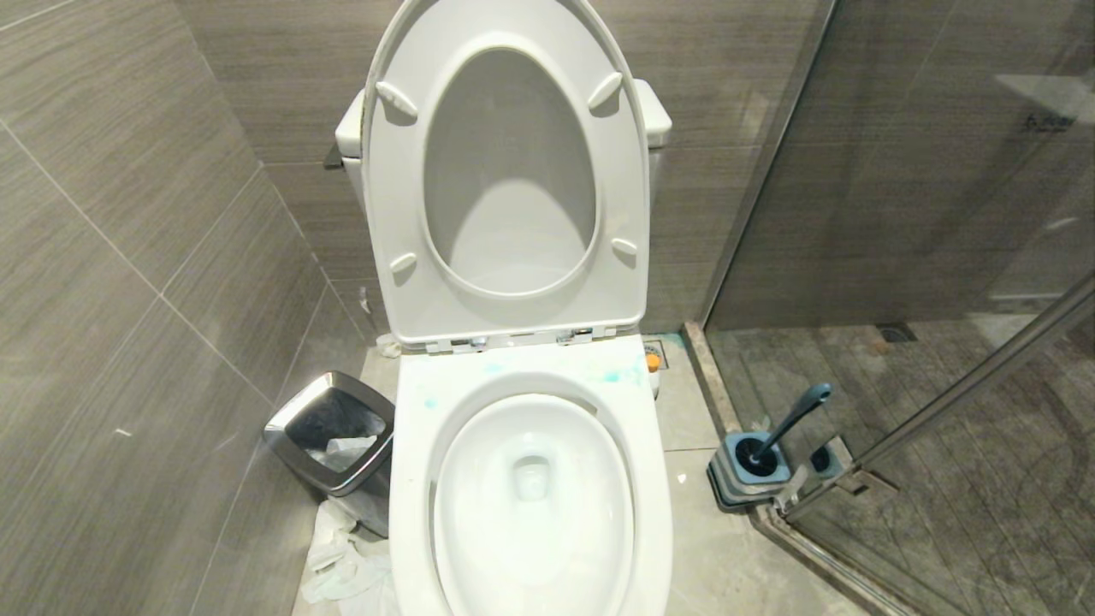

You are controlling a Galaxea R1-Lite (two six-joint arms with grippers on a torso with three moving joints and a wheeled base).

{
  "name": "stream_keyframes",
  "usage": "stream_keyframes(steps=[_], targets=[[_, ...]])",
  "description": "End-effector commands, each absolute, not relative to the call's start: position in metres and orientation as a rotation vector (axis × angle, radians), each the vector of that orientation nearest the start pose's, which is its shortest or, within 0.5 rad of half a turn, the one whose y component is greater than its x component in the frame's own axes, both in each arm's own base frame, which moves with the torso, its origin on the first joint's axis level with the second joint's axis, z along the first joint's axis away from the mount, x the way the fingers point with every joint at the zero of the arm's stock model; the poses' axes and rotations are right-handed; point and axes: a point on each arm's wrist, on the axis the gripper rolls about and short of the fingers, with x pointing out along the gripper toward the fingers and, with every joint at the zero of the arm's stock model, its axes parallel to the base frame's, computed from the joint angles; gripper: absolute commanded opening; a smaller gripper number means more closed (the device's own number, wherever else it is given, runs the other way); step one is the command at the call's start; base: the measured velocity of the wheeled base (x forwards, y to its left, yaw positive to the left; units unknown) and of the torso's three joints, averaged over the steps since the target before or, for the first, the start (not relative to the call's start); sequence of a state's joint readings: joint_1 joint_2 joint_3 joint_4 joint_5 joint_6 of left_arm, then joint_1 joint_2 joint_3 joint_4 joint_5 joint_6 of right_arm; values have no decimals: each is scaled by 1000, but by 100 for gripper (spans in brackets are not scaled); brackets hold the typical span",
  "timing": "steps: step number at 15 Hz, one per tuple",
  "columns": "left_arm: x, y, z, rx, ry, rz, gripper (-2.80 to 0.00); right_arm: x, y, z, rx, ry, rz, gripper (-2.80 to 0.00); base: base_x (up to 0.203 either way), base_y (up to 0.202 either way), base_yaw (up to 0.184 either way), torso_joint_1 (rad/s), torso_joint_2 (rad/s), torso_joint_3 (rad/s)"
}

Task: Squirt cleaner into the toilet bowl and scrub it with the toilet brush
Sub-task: Pour in the cleaning agent

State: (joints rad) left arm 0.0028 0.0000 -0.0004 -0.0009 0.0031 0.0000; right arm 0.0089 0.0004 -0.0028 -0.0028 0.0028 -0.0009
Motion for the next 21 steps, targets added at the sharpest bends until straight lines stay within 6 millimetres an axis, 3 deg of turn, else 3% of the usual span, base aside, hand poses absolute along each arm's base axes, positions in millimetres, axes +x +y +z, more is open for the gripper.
stream_keyframes(steps=[1, 21], targets=[[-23, 0, 76, 0, -2, 6, -280, -23, 0, 77, -2, -5, 12, -280, 0, 0, 0, 0, 0, 0], [-23, 0, 76, 0, -3, 6, -280, -23, 0, 77, -2, -5, 12, -280, 0, 0, 0, 0, 0, 0]])
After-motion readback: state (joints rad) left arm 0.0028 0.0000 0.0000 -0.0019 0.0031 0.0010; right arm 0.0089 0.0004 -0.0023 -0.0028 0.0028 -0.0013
